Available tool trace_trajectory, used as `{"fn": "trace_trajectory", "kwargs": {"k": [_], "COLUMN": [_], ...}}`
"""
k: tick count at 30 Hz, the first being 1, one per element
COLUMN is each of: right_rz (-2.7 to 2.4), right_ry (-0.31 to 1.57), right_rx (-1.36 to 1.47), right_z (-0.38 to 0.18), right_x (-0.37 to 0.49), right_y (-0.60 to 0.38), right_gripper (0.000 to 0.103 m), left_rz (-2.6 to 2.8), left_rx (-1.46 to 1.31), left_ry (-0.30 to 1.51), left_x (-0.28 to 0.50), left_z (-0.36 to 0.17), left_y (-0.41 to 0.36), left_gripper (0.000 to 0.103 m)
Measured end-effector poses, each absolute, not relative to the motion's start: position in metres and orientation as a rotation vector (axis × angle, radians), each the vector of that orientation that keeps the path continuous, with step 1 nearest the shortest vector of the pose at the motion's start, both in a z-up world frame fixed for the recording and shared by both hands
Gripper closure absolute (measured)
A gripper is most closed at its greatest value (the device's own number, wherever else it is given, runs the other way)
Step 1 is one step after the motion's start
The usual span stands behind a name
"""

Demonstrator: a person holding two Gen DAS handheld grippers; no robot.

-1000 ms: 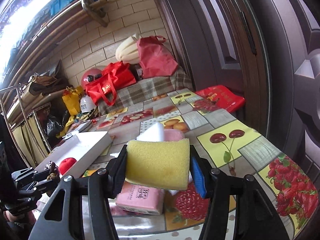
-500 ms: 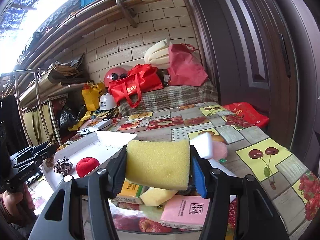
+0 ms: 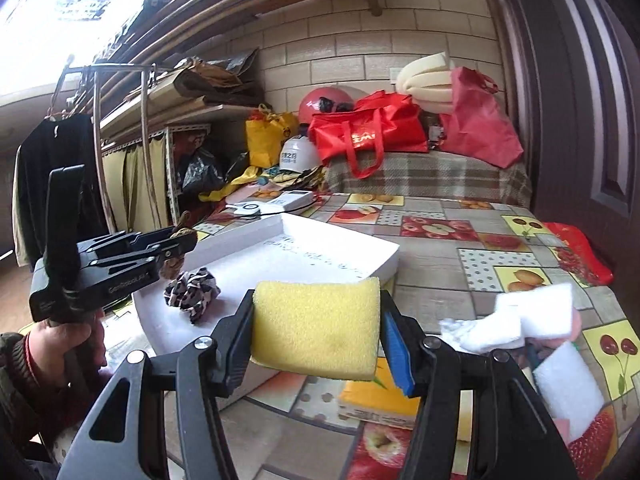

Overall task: Organize soft objects
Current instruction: 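Carry the rope toy and yellow sponge into the white tray and open both tools, then move both open tools back toward the pile of remaining soft items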

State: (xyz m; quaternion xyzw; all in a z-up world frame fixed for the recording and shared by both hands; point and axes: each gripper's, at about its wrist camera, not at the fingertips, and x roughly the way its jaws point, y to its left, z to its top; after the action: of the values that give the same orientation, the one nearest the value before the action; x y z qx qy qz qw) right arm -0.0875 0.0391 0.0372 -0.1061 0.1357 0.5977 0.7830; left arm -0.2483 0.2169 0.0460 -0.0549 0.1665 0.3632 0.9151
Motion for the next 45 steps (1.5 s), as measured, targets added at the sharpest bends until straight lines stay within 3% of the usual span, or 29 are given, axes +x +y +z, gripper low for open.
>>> {"fn": "trace_trajectory", "kwargs": {"k": [22, 30, 33, 34, 35, 36, 37, 38, 42, 45], "right_rz": [1.529, 1.341, 1.325, 1.325, 1.324, 1.320, 1.318, 1.319, 1.318, 1.321], "right_ry": [0.644, 0.623, 0.605, 0.583, 0.562, 0.541, 0.521, 0.502, 0.436, 0.403], "right_rx": [-0.473, -0.382, -0.377, -0.377, -0.380, -0.387, -0.396, -0.408, -0.449, -0.465], "right_z": [-0.007, 0.003, 0.005, 0.007, 0.009, 0.010, 0.011, 0.012, 0.014, 0.015], "right_x": [-0.116, -0.082, -0.084, -0.088, -0.091, -0.094, -0.097, -0.101, -0.112, -0.116], "right_y": [0.145, 0.161, 0.159, 0.156, 0.155, 0.155, 0.154, 0.154, 0.155, 0.155], "right_gripper": [0.046, 0.045, 0.042, 0.034, 0.020, 0.016, 0.016, 0.015, 0.001, 0.000], "left_rz": [0.710, 0.706, 0.744, 0.757, 0.768, 0.772, 0.777, 0.784, 0.807, 0.817], "left_rx": [-0.210, -0.250, -0.250, -0.247, -0.244, -0.241, -0.238, -0.234, -0.239, -0.259], "left_ry": [0.373, 0.443, 0.435, 0.428, 0.420, 0.412, 0.402, 0.391, 0.361, 0.344], "left_x": [-0.237, -0.224, -0.227, -0.228, -0.230, -0.231, -0.233, -0.235, -0.242, -0.247], "left_z": [0.045, 0.040, 0.040, 0.041, 0.041, 0.042, 0.042, 0.043, 0.045, 0.045], "left_y": [0.263, 0.274, 0.273, 0.272, 0.272, 0.271, 0.270, 0.269, 0.269, 0.272], "left_gripper": [0.072, 0.071, 0.062, 0.052, 0.036, 0.024, 0.006, 0.000, 0.000, 0.000]}}
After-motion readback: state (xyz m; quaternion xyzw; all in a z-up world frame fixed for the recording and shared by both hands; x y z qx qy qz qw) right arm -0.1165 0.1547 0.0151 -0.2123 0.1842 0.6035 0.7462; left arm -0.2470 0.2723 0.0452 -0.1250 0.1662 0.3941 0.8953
